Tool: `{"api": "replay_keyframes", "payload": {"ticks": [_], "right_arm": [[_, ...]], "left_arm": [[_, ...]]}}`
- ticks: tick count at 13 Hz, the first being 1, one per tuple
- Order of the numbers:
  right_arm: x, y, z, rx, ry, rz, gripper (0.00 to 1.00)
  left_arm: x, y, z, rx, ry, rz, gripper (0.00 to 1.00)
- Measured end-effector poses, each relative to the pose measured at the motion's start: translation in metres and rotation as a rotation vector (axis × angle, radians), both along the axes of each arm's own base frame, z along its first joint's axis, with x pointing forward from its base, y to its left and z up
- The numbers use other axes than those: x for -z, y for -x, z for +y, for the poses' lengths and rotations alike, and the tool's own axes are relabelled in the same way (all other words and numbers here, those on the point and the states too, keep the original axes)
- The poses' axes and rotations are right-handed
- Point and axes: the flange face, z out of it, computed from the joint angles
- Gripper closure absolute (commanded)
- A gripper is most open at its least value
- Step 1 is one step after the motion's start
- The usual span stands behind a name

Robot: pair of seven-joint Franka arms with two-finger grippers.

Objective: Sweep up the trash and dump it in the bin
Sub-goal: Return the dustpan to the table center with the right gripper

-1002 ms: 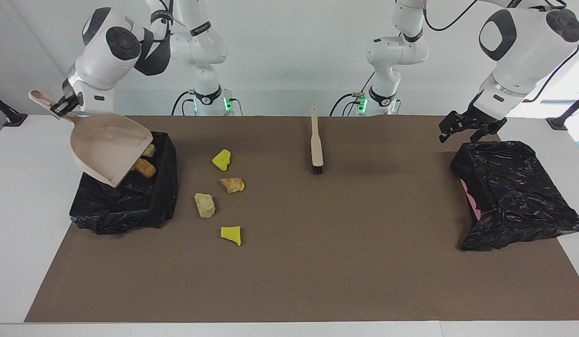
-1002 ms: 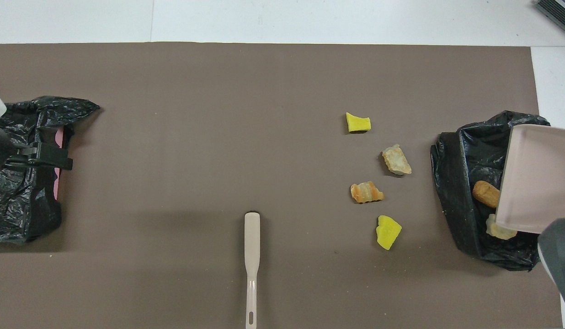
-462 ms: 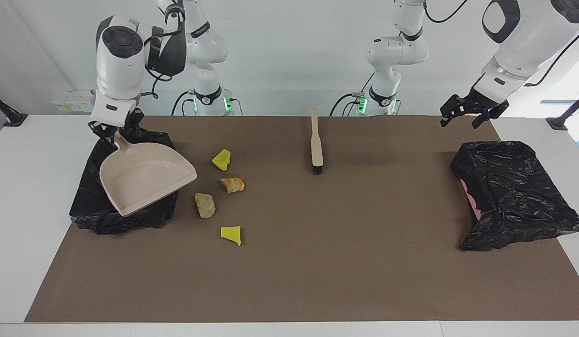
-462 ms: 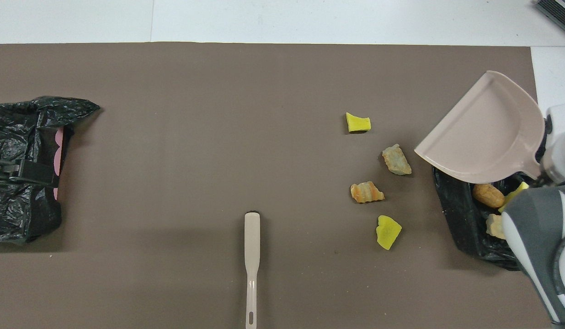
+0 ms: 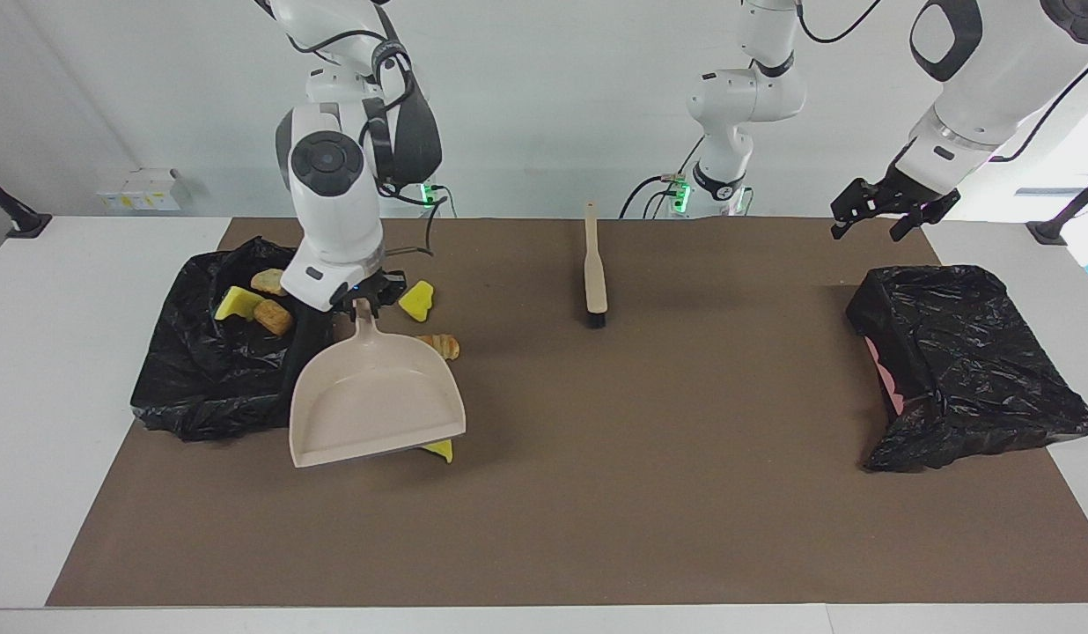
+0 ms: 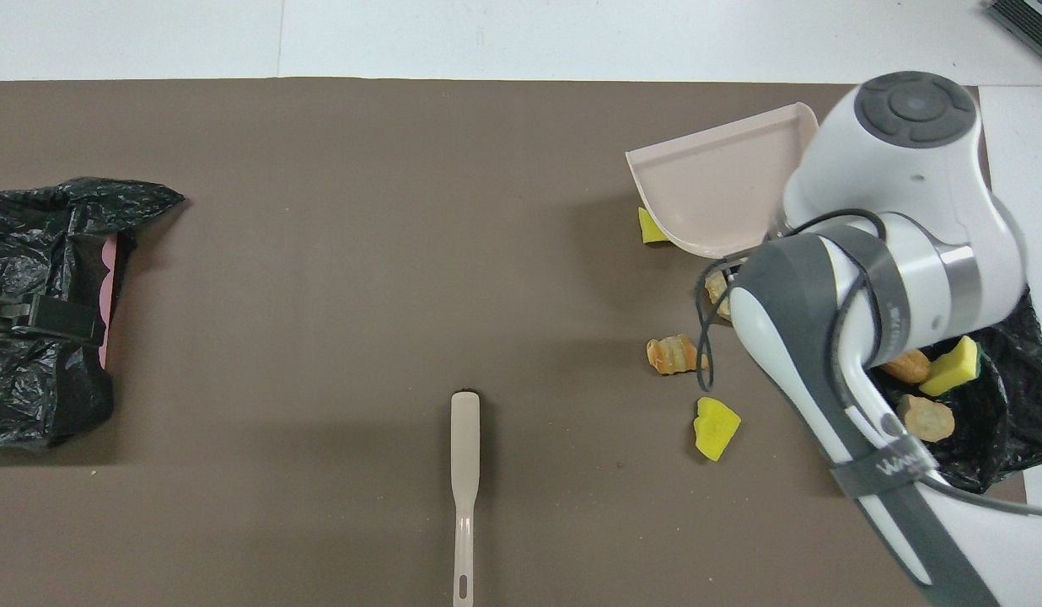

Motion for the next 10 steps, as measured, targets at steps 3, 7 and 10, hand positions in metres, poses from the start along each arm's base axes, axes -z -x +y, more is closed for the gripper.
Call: {"api": "replay_keyframes", "payload": {"ticks": [3, 7, 10], "right_arm": [[0.015, -0.016, 0.093, 0.125, -0.058, 0.065, 1.00], [0.061, -0.009, 0.190, 0.271, -0.112, 0.171, 1.00], [0.079, -0.003, 0.223, 0.324, -0.154, 0.214, 1.00]], "left_arm": [[0.000, 0.000, 0.000, 0.000, 0.000, 0.000, 0.00], [0.000, 0.000, 0.000, 0.000, 0.000, 0.000, 0.00], [0.000, 0.000, 0.000, 0.000, 0.000, 0.000, 0.00]]}}
